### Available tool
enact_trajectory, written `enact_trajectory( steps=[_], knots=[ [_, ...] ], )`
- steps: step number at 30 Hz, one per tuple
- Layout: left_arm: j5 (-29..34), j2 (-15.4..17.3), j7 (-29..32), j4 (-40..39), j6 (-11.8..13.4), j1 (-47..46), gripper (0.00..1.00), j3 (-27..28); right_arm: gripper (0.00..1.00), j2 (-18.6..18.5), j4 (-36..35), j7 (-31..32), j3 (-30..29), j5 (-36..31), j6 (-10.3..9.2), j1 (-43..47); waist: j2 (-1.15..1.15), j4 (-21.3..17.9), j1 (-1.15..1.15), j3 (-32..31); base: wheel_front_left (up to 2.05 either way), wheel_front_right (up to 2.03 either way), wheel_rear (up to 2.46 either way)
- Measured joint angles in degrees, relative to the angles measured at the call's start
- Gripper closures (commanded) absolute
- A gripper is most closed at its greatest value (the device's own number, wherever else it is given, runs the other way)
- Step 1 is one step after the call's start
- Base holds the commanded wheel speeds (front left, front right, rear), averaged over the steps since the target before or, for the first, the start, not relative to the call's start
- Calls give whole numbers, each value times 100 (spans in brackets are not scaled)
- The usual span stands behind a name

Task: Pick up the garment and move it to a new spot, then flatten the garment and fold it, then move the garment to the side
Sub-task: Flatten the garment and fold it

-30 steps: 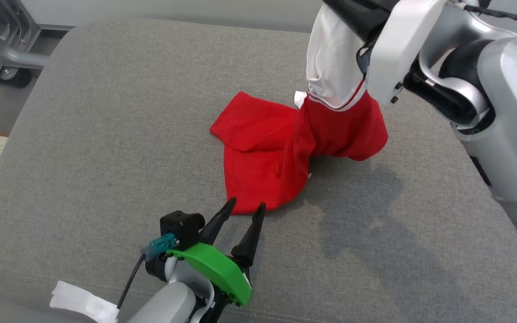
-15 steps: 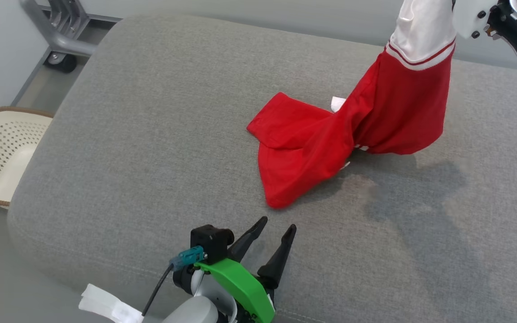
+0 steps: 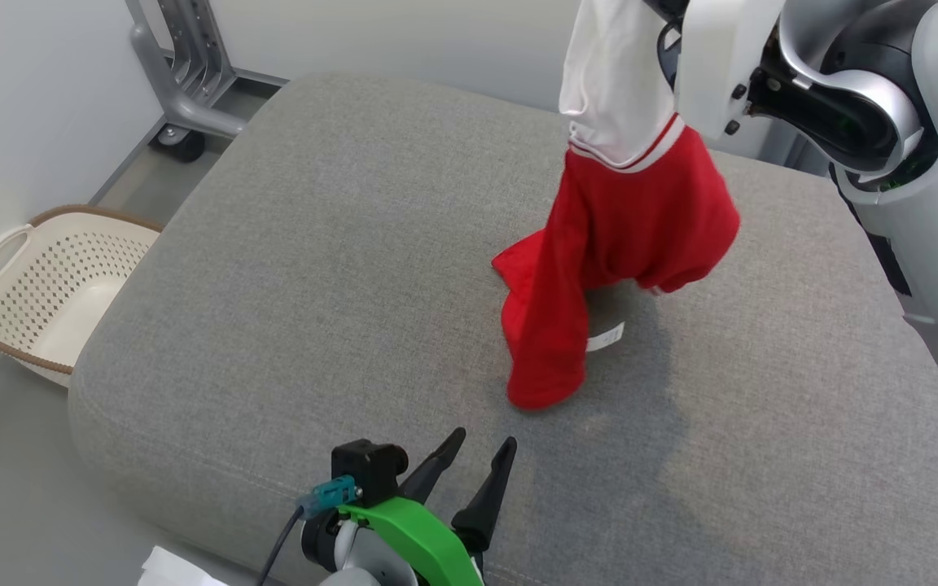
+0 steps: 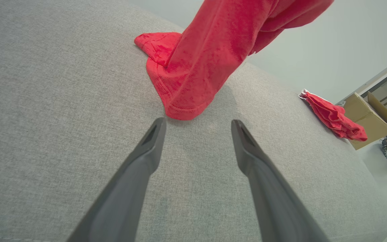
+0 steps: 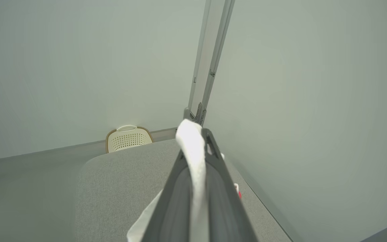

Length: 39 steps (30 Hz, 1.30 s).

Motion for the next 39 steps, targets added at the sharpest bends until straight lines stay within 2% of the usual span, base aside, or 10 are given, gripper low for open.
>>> enact_trajectory(
  steps=[6, 11, 15, 21, 24, 28, 33, 39],
  knots=[
    [0, 2, 0, 15, 59, 73, 0, -7, 100, 102, -472, 167, -38, 148, 2, -76, 0, -57, 0, -253, 0, 0, 0],
    [1, 4, 0, -30, 109, 127, 0, -9, 100, 172, -758, 296, -292, 204, -264, -324, 0, -166, 0, -307, 0, 0, 0],
    [2, 5, 0, -57, 152, 129, 0, -8, 100, 109, -627, 479, -383, 215, -513, -252, 0, -221, 0, -258, 0, 0, 0],
    [20, 9, 2, -127, 154, 129, 0, -46, 100, -366, -33, 658, -516, 142, -959, 756, 0, -290, 0, -122, 0, 0, 0],
    [23, 12, 14, -159, 159, 129, 0, -69, 100, -722, 245, 656, -659, -41, -1102, 1316, 0, -317, 0, -31, 0, 0, 0],
    [29, 55, 60, -189, 160, 129, 0, -71, 100, -991, 479, 570, -802, -192, -1147, 1932, 0, -373, 0, 85, 0, 0, 0],
    [-16, 166, 205, -227, 145, 129, 0, -74, 100, -1114, 597, 328, -984, -268, -1159, 2388, 0, -483, 0, 172, 0, 0, 0],
    [-176, 249, 363, -459, -5, 127, 0, -81, 100, -1335, 797, -130, -1236, -534, -1200, 2952, 0, -728, 0, 263, 0, 0, 0]
  ],
)
